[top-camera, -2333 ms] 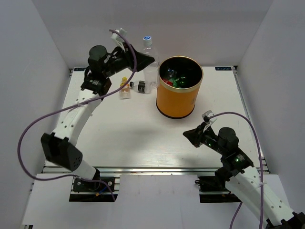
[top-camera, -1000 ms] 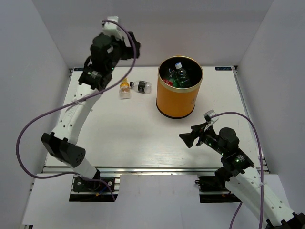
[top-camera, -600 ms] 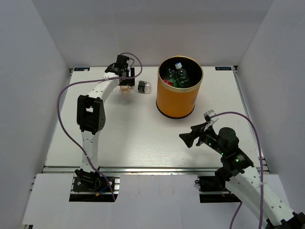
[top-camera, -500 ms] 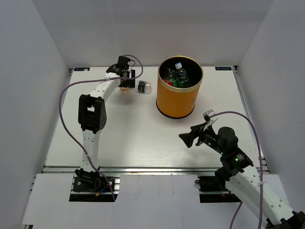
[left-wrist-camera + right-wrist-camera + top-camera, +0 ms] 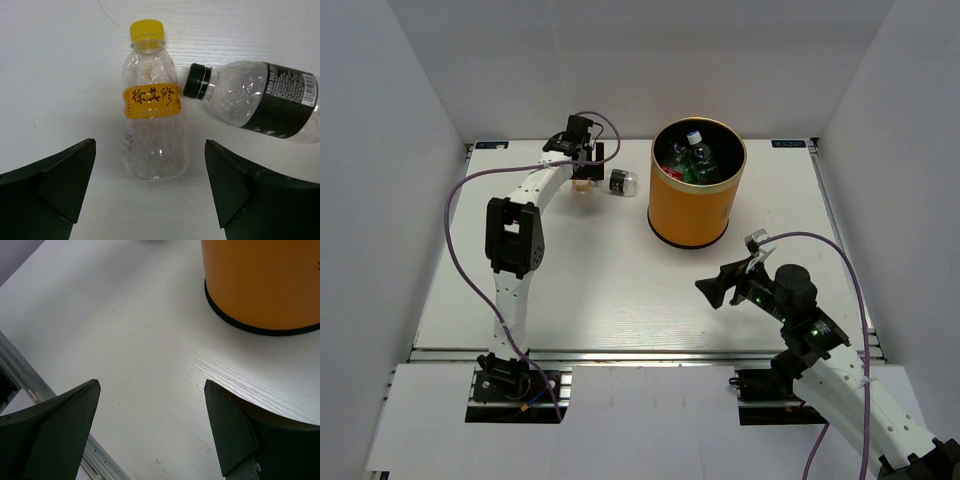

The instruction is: Put the plastic bottles in the bin

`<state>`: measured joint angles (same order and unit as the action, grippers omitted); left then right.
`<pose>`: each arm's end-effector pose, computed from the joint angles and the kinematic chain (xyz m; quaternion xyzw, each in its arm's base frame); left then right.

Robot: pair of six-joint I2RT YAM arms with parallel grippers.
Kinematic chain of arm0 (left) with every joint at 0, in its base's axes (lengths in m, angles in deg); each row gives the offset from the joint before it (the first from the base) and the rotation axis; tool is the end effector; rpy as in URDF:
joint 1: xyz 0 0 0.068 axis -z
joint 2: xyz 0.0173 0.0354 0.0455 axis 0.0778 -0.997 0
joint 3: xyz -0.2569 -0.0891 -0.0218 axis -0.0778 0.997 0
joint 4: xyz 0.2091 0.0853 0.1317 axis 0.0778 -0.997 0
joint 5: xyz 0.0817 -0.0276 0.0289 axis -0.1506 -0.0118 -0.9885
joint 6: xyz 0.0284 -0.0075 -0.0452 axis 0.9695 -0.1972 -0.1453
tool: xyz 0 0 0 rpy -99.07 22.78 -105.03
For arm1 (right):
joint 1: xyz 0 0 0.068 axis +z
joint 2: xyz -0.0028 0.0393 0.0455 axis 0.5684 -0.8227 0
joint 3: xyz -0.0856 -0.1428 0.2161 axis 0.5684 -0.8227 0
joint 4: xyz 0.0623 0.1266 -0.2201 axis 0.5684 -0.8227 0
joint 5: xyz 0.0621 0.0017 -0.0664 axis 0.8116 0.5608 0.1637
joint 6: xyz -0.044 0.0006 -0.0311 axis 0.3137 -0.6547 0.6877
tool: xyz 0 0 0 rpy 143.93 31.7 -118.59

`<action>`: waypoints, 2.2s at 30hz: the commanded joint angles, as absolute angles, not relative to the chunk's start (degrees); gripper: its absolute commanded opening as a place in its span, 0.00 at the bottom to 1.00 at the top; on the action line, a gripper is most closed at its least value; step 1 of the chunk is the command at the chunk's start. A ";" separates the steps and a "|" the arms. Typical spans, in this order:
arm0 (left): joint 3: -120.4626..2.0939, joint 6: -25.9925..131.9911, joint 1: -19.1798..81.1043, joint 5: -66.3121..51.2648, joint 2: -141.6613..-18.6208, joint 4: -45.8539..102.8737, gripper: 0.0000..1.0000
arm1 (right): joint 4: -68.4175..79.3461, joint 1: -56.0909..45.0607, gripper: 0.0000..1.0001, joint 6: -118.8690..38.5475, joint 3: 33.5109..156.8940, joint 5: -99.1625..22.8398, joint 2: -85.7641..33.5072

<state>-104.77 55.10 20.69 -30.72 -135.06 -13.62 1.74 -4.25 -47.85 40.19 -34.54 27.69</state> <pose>0.4911 -0.1334 0.2339 0.0137 0.9400 0.0493 0.3374 0.1195 0.0781 0.2450 -0.1679 0.7517 0.3118 0.5564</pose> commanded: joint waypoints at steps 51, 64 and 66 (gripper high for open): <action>-70.07 56.14 24.23 2.81 -84.73 6.44 0.01 | -4.39 -4.32 0.00 -46.09 56.29 -45.35 26.03; -75.95 42.43 32.40 26.76 -95.07 37.91 0.04 | -0.70 -4.23 0.29 -46.62 49.46 -47.20 27.16; -77.80 42.43 32.94 25.18 -97.36 39.57 0.04 | -0.71 -4.32 0.29 -46.44 48.58 -48.00 29.01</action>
